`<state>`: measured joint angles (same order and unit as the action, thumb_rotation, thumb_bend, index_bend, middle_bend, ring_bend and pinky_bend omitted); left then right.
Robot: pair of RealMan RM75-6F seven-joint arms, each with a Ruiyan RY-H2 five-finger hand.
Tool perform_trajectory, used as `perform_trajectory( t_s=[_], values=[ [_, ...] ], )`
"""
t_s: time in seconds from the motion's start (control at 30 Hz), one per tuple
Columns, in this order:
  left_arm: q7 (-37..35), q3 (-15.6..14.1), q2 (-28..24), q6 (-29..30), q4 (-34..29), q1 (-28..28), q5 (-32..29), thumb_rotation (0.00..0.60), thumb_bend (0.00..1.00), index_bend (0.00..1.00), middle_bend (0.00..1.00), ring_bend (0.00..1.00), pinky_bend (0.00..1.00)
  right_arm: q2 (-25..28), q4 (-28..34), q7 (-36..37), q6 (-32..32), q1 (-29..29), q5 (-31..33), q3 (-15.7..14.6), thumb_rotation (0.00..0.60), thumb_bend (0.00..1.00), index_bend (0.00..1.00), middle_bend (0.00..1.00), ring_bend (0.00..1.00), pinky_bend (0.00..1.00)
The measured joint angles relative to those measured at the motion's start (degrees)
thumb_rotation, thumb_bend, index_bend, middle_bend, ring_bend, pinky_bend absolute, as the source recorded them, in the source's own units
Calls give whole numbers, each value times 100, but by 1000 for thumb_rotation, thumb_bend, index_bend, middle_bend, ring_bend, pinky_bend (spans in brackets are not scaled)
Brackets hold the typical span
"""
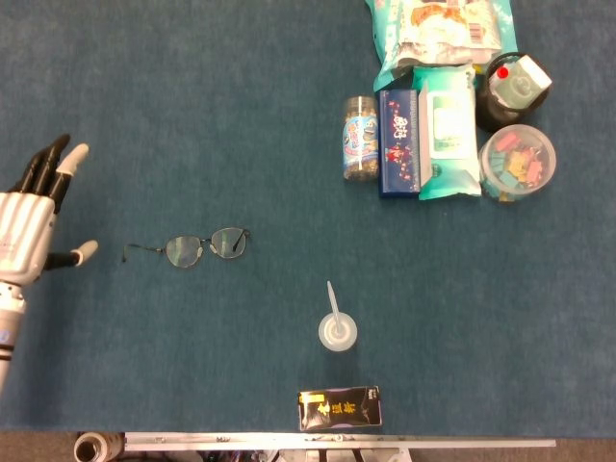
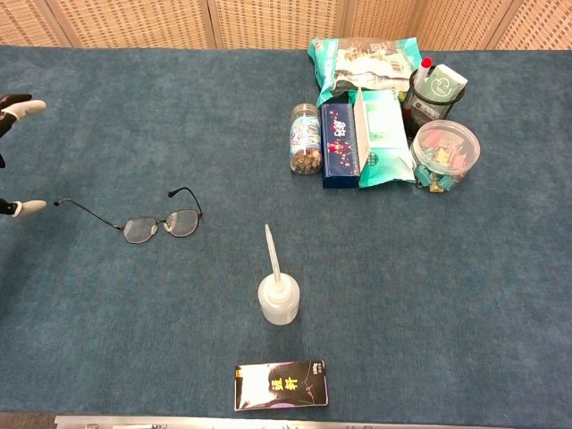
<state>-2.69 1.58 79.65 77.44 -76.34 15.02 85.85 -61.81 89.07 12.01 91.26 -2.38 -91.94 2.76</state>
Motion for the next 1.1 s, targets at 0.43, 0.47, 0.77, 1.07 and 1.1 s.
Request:
perform_trajectory(
  t_s=[0.43, 0.47, 0.77, 1.07, 1.1],
  values=[
    [424, 110, 84, 59, -340, 120, 86, 600, 17, 60, 0, 86, 430, 12, -13, 45, 30, 15, -3, 4, 600, 519, 561, 447, 318, 296],
    [441, 108, 92, 67, -374, 123, 98, 600, 17, 60, 0, 86, 430, 14, -14, 50, 34, 17, -10, 2, 600, 520, 561, 447, 318, 296],
    [498, 87, 248, 80, -542, 166, 185, 600, 64, 59, 0, 86, 430, 27, -30, 103, 76, 38, -10, 8, 600, 520, 561, 447, 318, 296],
    [510, 73, 404, 84, -566, 187, 217, 600, 116, 60, 0, 86, 430, 43, -41, 161, 105, 53, -7, 15, 600, 520, 561, 447, 318, 296],
    [509, 75, 419, 89, -569, 188, 219, 600, 116, 60, 0, 86, 430, 44, -43, 163, 107, 55, -9, 14, 600, 519, 561, 447, 318, 296]
  ],
)
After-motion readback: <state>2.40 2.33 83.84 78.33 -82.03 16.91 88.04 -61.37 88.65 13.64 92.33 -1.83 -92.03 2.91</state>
